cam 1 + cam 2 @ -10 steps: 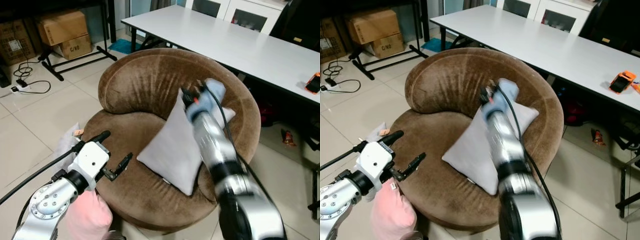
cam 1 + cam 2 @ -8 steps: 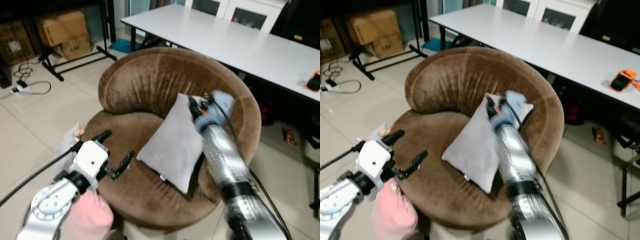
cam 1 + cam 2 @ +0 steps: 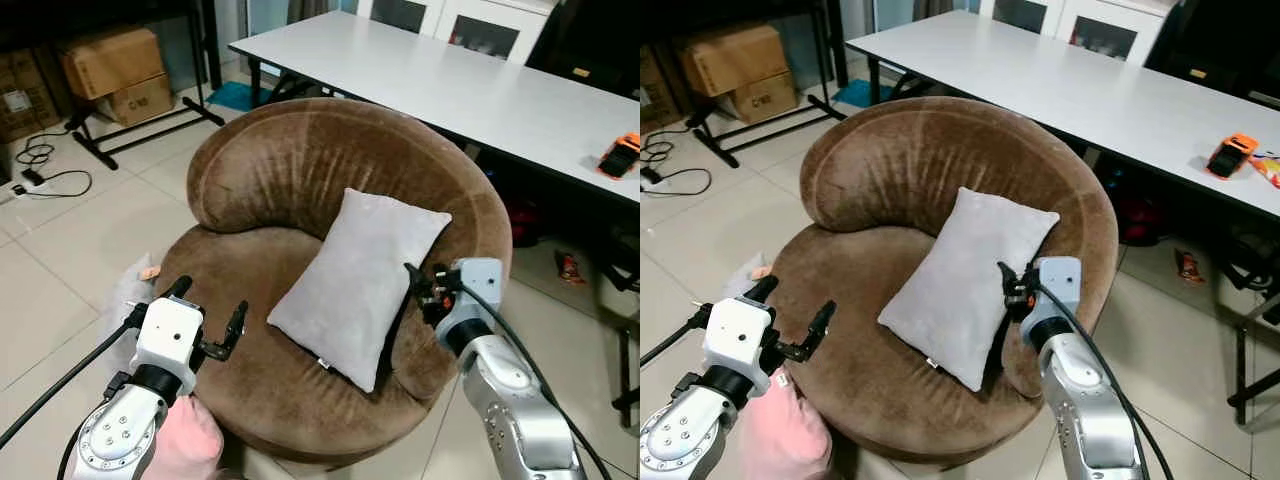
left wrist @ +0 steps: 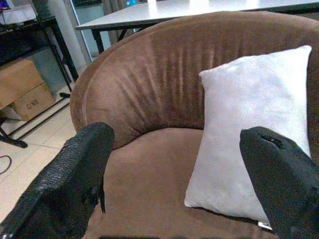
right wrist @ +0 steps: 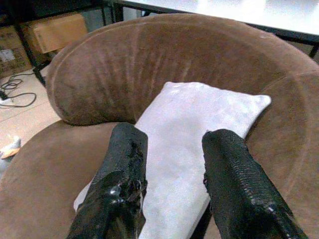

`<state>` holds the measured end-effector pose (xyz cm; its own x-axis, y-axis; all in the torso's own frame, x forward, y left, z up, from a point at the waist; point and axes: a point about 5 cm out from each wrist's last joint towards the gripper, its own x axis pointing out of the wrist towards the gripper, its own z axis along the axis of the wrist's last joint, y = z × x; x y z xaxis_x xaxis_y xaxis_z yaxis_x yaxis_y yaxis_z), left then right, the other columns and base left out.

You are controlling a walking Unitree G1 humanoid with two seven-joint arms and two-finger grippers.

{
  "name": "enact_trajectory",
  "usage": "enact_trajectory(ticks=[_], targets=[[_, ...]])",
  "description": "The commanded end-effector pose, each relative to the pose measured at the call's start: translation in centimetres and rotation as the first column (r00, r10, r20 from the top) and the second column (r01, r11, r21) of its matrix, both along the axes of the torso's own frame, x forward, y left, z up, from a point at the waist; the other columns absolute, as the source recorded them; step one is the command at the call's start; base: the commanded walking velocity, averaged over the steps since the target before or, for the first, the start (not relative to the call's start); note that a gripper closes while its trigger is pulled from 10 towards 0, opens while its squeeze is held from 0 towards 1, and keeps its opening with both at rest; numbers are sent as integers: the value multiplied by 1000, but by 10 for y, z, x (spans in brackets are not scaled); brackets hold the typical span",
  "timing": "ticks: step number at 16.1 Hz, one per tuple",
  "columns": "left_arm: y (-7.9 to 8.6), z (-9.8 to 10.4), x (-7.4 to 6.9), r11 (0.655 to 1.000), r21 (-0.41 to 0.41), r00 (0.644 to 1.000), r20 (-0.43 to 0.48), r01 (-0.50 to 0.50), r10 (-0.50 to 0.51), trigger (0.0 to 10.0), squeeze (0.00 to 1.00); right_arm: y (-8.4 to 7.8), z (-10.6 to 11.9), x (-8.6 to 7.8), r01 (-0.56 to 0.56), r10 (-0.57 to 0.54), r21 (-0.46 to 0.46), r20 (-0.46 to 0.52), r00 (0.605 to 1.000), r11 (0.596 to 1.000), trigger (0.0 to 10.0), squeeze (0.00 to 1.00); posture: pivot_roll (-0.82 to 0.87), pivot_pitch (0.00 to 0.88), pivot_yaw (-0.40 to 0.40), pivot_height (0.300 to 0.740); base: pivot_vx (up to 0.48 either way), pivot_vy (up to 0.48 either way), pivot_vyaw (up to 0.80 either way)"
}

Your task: Move the pillow to the sofa from floor

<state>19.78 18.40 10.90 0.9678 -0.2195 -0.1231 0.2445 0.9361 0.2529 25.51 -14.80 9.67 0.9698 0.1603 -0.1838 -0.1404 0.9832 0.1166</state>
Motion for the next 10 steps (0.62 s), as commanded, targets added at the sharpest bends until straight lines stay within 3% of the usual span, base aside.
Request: enact_trajectory(ticks=[1,10], targets=[[-3,1,1,1000,0,1000,5,1,-1,10000,0,-5,4,1,17,-17,-23,6,1000,1000,10000,0,44,0,-72,740,0,0,0],[-1,1,-1,999,15,998,23,-50,50,10000,0,-6,6,-1,12,-14,-55,-44,999,998,10000,0,57,0,-91,740,-202,0,0]])
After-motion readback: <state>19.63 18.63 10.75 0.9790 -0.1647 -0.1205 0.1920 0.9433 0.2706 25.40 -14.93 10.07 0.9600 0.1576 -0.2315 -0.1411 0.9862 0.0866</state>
